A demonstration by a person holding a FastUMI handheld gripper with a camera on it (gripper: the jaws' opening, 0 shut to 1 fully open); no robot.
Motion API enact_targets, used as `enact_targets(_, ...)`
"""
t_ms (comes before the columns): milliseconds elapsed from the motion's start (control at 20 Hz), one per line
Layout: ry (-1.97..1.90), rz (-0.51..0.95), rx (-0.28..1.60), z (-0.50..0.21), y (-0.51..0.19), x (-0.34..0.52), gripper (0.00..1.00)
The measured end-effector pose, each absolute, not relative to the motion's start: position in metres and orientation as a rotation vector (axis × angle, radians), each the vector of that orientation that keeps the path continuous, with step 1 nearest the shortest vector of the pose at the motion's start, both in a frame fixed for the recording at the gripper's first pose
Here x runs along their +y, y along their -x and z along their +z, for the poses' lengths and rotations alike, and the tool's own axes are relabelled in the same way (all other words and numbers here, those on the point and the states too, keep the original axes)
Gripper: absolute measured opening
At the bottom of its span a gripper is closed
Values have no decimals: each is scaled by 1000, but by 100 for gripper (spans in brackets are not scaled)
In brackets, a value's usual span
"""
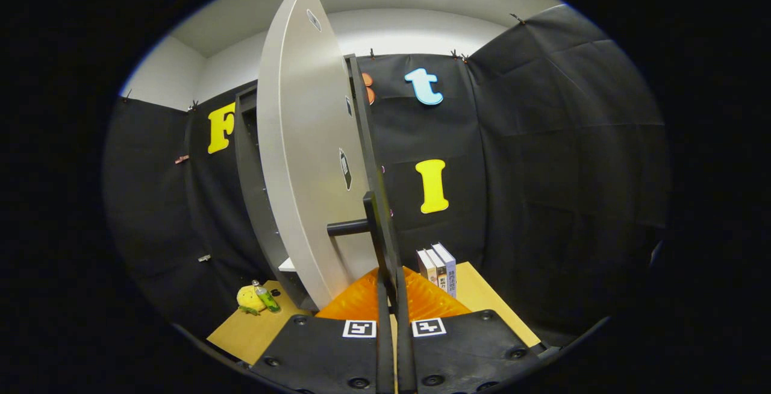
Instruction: Open the shoe cabinet door, grab the shoes and put them into the shoe cabinet, then close the shoe cabinet door.
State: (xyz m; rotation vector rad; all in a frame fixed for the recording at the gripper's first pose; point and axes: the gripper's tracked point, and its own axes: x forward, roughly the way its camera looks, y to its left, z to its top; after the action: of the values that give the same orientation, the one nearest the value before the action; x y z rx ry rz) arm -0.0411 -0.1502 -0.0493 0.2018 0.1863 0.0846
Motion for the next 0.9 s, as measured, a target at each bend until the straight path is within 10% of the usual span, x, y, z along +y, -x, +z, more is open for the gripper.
enact_targets(350, -199, 47, 169, -50, 62, -163, 18)
enact_targets(900, -181, 1, 152, -39, 132, -126, 94)
